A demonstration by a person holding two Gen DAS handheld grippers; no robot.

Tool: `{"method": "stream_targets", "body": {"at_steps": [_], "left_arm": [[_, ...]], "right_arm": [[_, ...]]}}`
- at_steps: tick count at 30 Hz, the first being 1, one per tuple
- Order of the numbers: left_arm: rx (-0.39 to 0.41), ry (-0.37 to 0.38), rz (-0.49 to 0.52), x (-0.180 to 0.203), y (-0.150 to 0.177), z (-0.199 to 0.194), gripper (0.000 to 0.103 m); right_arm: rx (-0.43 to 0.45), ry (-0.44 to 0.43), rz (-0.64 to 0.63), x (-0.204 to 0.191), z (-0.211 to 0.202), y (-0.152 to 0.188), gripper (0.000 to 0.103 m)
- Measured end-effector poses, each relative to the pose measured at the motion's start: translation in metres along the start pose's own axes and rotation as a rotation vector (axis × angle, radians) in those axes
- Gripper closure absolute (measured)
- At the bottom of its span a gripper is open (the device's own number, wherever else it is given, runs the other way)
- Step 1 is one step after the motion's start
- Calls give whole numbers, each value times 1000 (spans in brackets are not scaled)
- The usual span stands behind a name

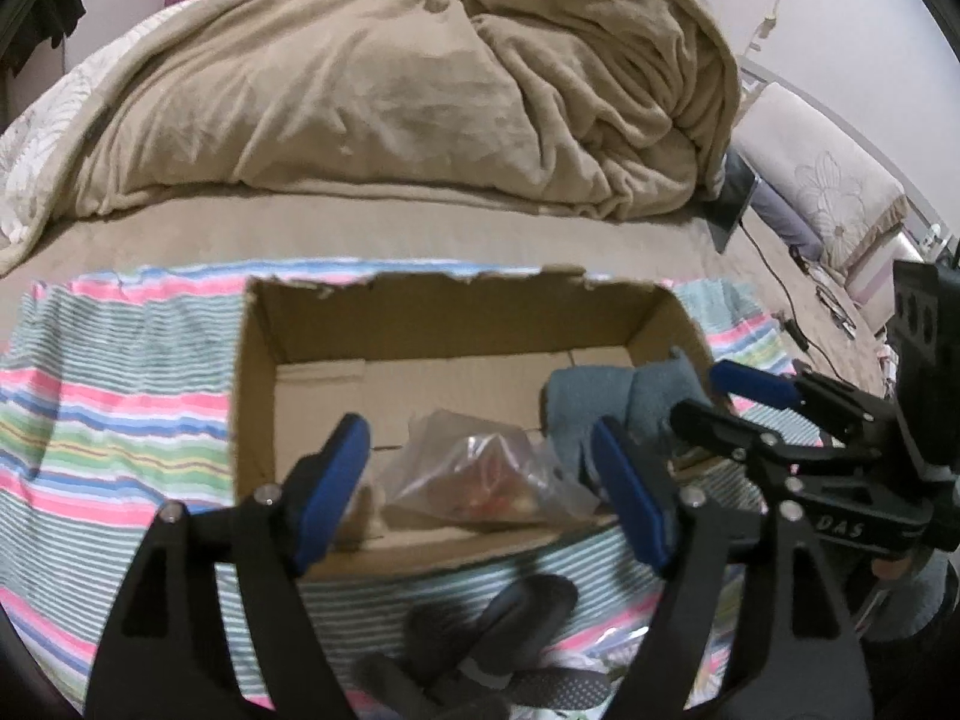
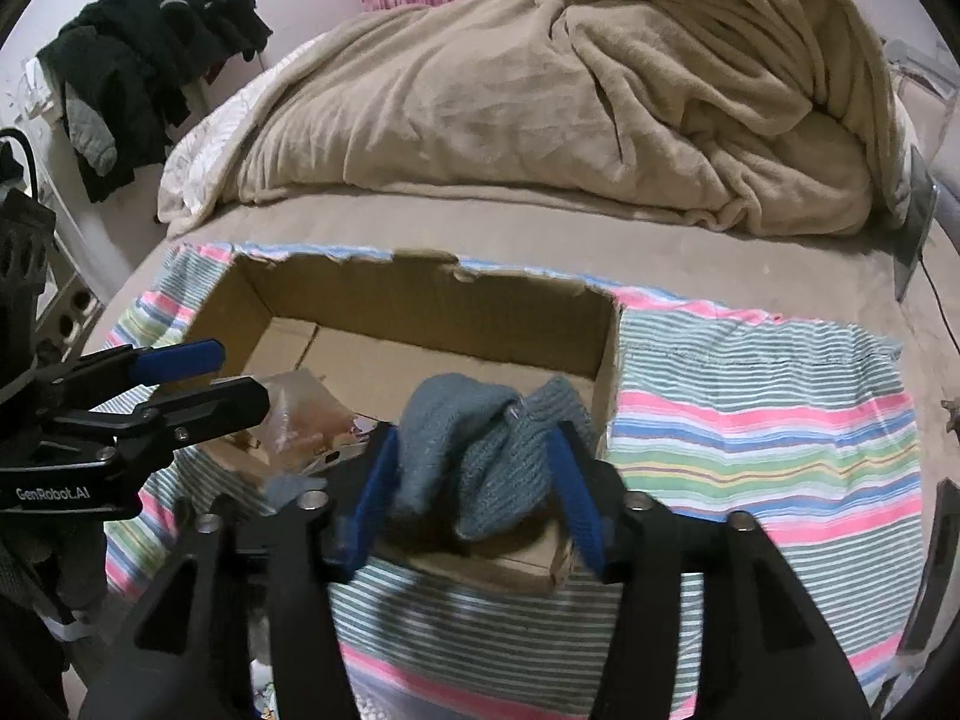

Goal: Organize objects
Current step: 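Carry the gloves and plastic bag into the cardboard box and open both grippers, then move both grippers back toward the remaining items beside the box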

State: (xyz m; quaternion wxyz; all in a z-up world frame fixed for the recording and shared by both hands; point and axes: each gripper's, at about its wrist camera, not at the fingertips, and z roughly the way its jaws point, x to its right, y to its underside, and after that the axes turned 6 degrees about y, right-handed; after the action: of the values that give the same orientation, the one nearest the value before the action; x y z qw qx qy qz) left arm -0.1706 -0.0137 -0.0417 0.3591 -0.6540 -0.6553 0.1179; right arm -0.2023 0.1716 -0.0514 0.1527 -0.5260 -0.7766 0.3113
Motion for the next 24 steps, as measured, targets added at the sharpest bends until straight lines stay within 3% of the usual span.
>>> {"method": "stream_targets", "body": {"at_steps": [4, 9, 24], "left_arm": [[32, -13, 4, 2, 0, -20, 25], [54, -13, 9, 9, 10, -43, 19], [77, -8, -16, 18, 47, -92, 19]], "right_arm": [[23, 1, 21, 3, -16, 3, 32], [34, 7, 22, 1, -34, 8, 32], [43, 6, 23, -9, -74, 35, 32]]}}
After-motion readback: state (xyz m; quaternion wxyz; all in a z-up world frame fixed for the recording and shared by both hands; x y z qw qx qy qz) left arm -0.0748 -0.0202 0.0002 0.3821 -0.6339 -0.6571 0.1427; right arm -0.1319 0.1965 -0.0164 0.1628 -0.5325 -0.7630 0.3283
